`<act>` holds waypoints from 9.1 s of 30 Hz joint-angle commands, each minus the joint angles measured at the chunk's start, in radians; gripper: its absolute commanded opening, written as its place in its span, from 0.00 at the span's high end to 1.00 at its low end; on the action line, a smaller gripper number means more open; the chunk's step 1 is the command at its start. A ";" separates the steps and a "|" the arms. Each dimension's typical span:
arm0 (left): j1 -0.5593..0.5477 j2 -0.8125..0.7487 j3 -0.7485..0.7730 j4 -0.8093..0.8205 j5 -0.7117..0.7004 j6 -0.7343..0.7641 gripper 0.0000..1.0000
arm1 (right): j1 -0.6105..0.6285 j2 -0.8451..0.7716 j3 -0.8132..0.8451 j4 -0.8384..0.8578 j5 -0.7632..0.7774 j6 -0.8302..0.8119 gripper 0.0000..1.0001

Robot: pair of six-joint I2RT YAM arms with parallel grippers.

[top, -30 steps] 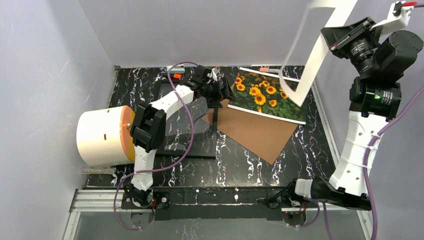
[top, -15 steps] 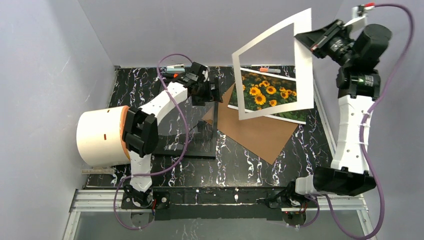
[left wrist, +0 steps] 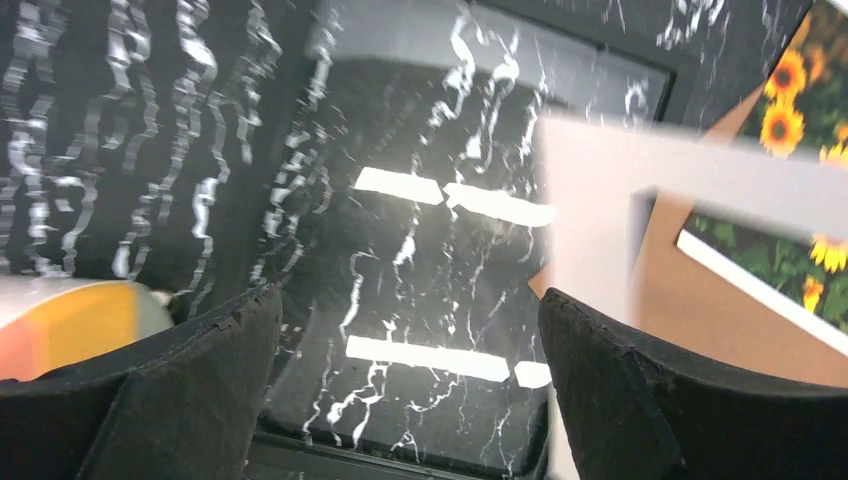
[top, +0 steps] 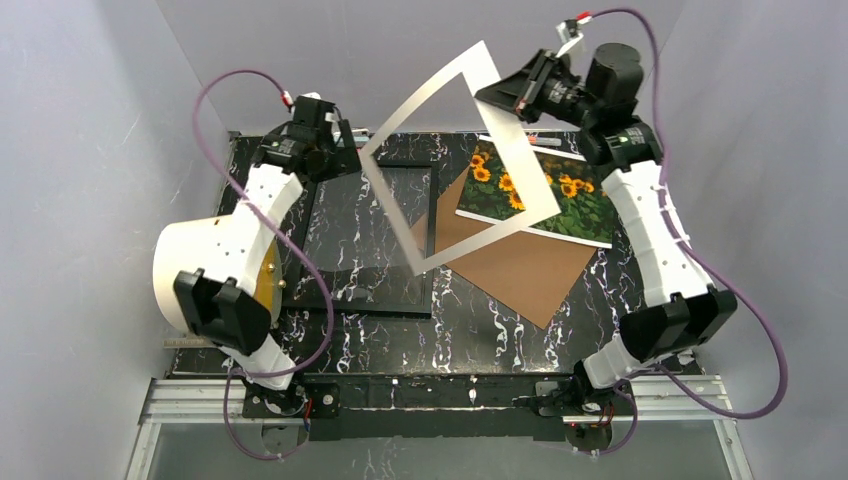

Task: Put the photo into the frame
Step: Place the photo frame item in the photo frame.

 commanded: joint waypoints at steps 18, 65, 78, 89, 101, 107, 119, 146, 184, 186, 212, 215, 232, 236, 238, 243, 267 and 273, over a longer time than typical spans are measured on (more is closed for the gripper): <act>0.009 -0.055 0.048 -0.044 0.000 -0.011 0.02 | 0.030 0.848 0.504 -0.380 -0.301 -0.434 0.81; 0.022 0.517 0.203 0.439 0.497 0.452 0.41 | 0.008 1.009 0.385 0.461 -0.602 -0.115 0.76; 0.022 0.476 0.168 0.425 0.398 0.373 0.60 | -0.038 0.898 0.148 0.660 -0.398 0.024 0.38; 0.022 0.375 0.044 0.436 0.362 0.328 0.60 | -0.126 0.538 -0.316 0.725 0.047 -0.034 0.09; 0.023 0.323 -0.046 0.453 0.321 0.289 0.58 | -0.127 0.261 -0.685 0.583 0.235 -0.062 0.05; 0.022 0.342 -0.067 0.434 0.340 0.266 0.51 | -0.109 0.207 -0.763 0.366 0.226 0.019 0.15; 0.021 0.363 -0.076 0.423 0.329 0.215 0.47 | -0.072 0.245 -0.850 0.343 0.179 0.083 0.32; 0.022 0.392 -0.074 0.396 0.309 0.195 0.44 | -0.028 0.412 -0.907 0.688 0.019 0.055 0.52; 0.022 0.285 0.204 0.081 0.084 0.043 0.36 | 0.057 0.812 -0.097 0.179 -0.394 -0.256 0.99; 0.023 0.285 0.213 0.070 0.078 0.043 0.36 | 0.069 0.822 -0.077 0.179 -0.354 -0.248 0.99; 0.022 0.244 0.204 0.021 0.004 0.065 0.34 | 0.168 1.023 0.237 0.043 -0.172 -0.092 0.98; 0.022 0.248 0.205 0.021 0.003 0.066 0.33 | 0.177 1.024 0.239 0.042 -0.164 -0.070 0.96; 0.023 0.256 0.199 0.023 0.007 0.068 0.32 | 0.193 0.991 0.226 0.042 -0.142 -0.060 0.73; 0.022 0.252 0.197 0.023 0.007 0.068 0.32 | 0.191 0.960 0.226 -0.009 -0.104 -0.096 0.58; 0.022 0.251 0.195 0.024 0.007 0.068 0.31 | 0.189 0.940 0.225 -0.043 -0.079 -0.113 0.51; 0.022 0.242 0.188 0.026 0.003 0.066 0.31 | 0.186 0.882 0.217 -0.145 -0.014 -0.172 0.38; -0.055 0.434 0.010 0.371 0.707 -0.075 0.71 | 0.102 0.631 -0.109 -0.087 0.182 -0.182 0.71; -0.105 0.505 0.005 0.375 0.679 -0.069 0.85 | 0.074 0.608 -0.178 -0.067 0.172 -0.176 0.74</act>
